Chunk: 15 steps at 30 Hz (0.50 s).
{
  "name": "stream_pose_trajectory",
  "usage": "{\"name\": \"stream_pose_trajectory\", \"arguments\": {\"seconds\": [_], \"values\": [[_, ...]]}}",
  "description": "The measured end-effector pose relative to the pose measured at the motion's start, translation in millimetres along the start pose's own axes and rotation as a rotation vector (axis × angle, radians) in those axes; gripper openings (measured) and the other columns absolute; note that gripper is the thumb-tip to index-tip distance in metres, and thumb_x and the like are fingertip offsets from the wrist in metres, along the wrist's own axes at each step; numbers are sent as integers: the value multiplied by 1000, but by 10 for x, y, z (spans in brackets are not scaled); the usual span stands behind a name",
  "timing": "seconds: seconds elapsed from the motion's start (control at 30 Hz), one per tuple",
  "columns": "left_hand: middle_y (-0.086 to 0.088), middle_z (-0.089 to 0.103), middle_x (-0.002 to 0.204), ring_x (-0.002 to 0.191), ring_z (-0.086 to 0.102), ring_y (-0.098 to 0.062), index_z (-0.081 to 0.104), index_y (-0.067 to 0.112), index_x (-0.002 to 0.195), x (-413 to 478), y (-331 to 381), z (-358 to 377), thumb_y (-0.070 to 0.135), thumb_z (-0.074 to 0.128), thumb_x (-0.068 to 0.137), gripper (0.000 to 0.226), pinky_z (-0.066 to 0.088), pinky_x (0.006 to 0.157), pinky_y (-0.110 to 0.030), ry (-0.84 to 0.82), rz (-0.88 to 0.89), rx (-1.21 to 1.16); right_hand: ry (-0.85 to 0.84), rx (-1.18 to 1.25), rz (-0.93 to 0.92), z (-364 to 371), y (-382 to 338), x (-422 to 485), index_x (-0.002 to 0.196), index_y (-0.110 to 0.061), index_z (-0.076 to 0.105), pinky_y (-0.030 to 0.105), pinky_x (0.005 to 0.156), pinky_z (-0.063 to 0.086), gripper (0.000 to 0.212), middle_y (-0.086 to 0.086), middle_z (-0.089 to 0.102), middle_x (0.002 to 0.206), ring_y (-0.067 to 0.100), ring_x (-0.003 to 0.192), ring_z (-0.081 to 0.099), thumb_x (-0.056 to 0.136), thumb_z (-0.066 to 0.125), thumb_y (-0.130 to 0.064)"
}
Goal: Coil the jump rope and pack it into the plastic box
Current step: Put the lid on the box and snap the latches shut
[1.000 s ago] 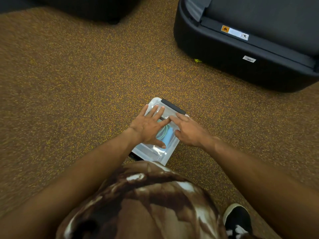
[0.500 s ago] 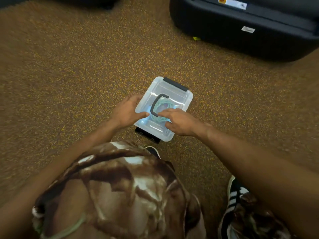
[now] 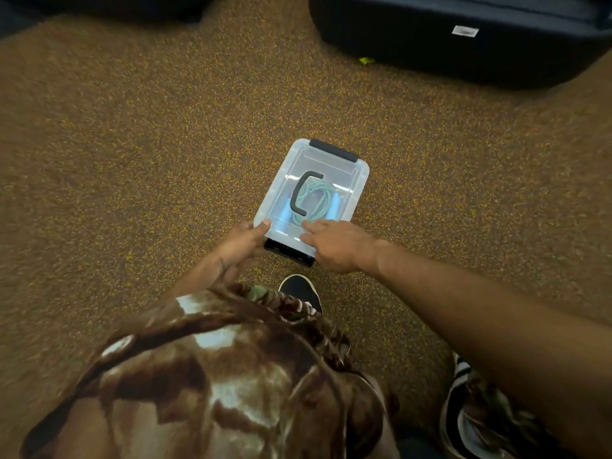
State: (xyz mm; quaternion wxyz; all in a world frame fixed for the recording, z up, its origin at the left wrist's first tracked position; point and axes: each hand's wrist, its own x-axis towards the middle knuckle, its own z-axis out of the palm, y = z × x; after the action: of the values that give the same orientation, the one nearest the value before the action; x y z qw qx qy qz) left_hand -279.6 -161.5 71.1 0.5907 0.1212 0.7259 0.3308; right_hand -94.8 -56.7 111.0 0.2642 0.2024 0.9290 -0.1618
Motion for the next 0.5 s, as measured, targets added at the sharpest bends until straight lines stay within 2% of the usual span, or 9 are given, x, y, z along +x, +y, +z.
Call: {"name": "stream_pose_trajectory", "arguments": {"seconds": [0.2,0.33,0.4,0.5], "values": [[-9,67,119,108,63,-30,50,22,130,32,-18,40,41,57,98,38,51,75,-39,6,-6,18,-25,-56,-22,3,19,4,157,-21,21,44,118,29,58,2,7,167,26,152,17,102,42,-21],[-11,72,105,95,70,-28,49,12,134,122,-48,-8,35,68,92,51,54,93,-55,96,11,86,-48,-125,-66,-54,58,13,156,-23,21,41,112,32,60,1,7,167,23,151,19,101,43,-20],[-9,72,109,91,72,-26,44,13,141,123,-30,-4,38,74,86,67,58,87,-52,168,35,131,-53,-179,-99,-90,93,42,156,-25,22,41,109,34,58,0,9,167,22,150,23,102,42,-21],[4,59,122,103,65,-24,37,19,142,-13,35,78,38,83,75,83,55,84,-40,305,142,340,-78,-229,-148,-162,158,49,156,-25,24,41,107,35,56,-1,10,167,20,149,27,102,39,-19]]}}
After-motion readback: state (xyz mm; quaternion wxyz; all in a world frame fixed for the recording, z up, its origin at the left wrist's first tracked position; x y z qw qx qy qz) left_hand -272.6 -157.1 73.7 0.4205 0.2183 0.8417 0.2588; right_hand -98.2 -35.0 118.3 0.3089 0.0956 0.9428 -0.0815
